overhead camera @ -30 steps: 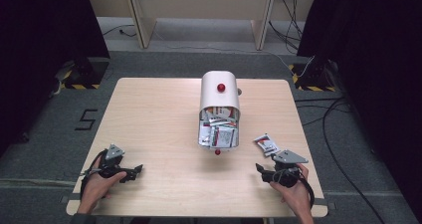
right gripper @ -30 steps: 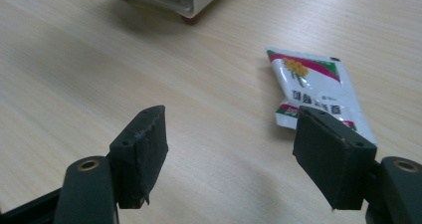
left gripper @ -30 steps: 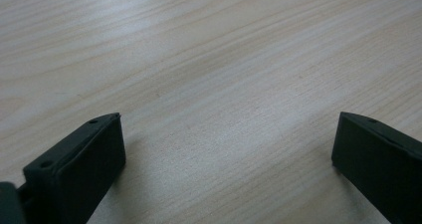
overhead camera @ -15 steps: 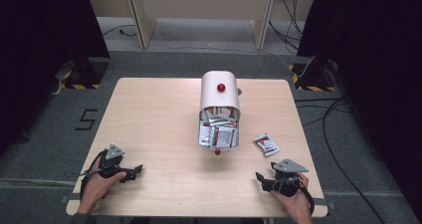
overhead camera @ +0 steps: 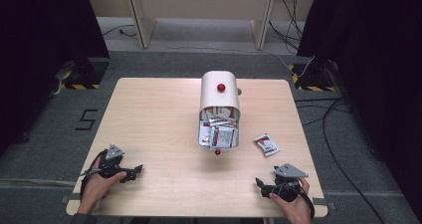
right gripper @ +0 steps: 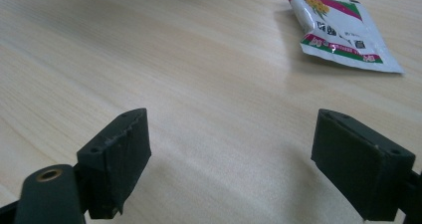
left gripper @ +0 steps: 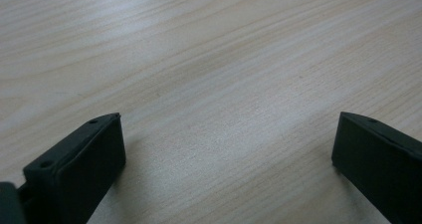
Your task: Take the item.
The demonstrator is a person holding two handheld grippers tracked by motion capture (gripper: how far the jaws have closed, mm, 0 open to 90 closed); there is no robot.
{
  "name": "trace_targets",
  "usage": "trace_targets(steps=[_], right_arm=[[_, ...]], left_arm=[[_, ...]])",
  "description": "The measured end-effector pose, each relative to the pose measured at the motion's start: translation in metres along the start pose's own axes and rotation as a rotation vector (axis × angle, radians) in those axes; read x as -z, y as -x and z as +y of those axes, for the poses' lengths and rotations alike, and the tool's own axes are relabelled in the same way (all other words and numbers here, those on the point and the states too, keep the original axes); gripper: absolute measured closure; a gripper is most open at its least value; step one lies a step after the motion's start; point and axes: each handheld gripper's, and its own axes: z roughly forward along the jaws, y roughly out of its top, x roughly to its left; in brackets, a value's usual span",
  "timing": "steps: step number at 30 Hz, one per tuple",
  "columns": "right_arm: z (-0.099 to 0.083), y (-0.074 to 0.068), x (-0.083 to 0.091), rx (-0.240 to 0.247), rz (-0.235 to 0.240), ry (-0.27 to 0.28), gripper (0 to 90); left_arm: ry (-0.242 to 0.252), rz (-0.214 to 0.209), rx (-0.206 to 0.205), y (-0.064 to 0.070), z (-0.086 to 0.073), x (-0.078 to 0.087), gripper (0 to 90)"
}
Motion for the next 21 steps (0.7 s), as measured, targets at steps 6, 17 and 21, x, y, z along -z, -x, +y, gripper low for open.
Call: trace_targets(steps=[6,17,21], right_arm=[[-0.004,-0.005,0.004,0.02,-0.006,-0.013,16.3],[-0.012,-0.01,0.006,0.009,-0.017,-0.023,16.6],[-0.014,-0.012,0.007,0.001,-0.011,-0.022,15.8]], left_arm=[[0.0,0.001,0.0,0.0,0.0,0.0,0.0],[0.0,0.001,0.0,0.0,0.0,0.0,0.0],[0.0,0.001,0.0,0.0,0.0,0.0,0.0]])
